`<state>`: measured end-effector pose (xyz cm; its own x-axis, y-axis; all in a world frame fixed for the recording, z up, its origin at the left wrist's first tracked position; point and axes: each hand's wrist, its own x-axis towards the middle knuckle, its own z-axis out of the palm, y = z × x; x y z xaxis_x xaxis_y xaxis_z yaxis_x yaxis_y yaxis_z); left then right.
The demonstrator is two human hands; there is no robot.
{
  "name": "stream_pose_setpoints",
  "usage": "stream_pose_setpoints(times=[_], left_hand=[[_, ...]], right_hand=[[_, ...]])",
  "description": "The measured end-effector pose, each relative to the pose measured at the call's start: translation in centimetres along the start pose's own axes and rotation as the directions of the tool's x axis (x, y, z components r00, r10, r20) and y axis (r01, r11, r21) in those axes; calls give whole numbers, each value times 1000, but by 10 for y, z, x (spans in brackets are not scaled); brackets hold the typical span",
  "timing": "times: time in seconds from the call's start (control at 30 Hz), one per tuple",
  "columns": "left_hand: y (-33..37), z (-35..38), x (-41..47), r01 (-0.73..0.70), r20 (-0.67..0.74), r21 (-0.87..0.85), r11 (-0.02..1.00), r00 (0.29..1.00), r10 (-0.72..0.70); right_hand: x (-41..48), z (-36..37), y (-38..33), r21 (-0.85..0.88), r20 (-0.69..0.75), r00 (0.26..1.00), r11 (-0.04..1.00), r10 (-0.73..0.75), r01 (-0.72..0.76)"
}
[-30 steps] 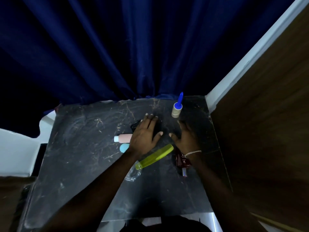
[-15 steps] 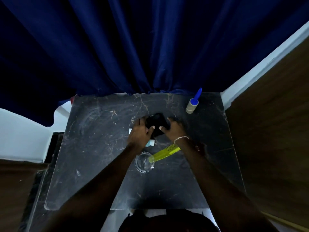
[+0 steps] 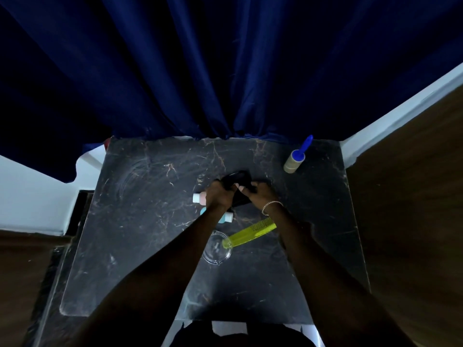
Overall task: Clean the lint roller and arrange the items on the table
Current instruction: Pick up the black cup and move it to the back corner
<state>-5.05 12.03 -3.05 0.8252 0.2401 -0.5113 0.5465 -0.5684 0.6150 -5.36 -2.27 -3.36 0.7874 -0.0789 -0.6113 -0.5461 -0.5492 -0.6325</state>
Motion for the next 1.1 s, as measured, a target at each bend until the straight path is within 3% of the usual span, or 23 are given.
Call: stream_pose_setpoints(times=[0.37,0.73,0.87,1.1], left_hand=[[-4,-40,-1,-87,-25,-282,955,996,84],[-35,-129,4,-193,-33,-365,911,980,195],[-52,-158,7,-237,-52,-371,898,971,235],[-96,-199,25,-232,-161,-364,902,970,185]], right_hand=[[-22,11,-30,66,-127,985,990,-117,126],[-33,61,-97,158,-50,962,949,-268,272],[-34,91,-122,129,-45,951,942,-306,310],[-26,151,-158,36,-27,935,934,-353,354]])
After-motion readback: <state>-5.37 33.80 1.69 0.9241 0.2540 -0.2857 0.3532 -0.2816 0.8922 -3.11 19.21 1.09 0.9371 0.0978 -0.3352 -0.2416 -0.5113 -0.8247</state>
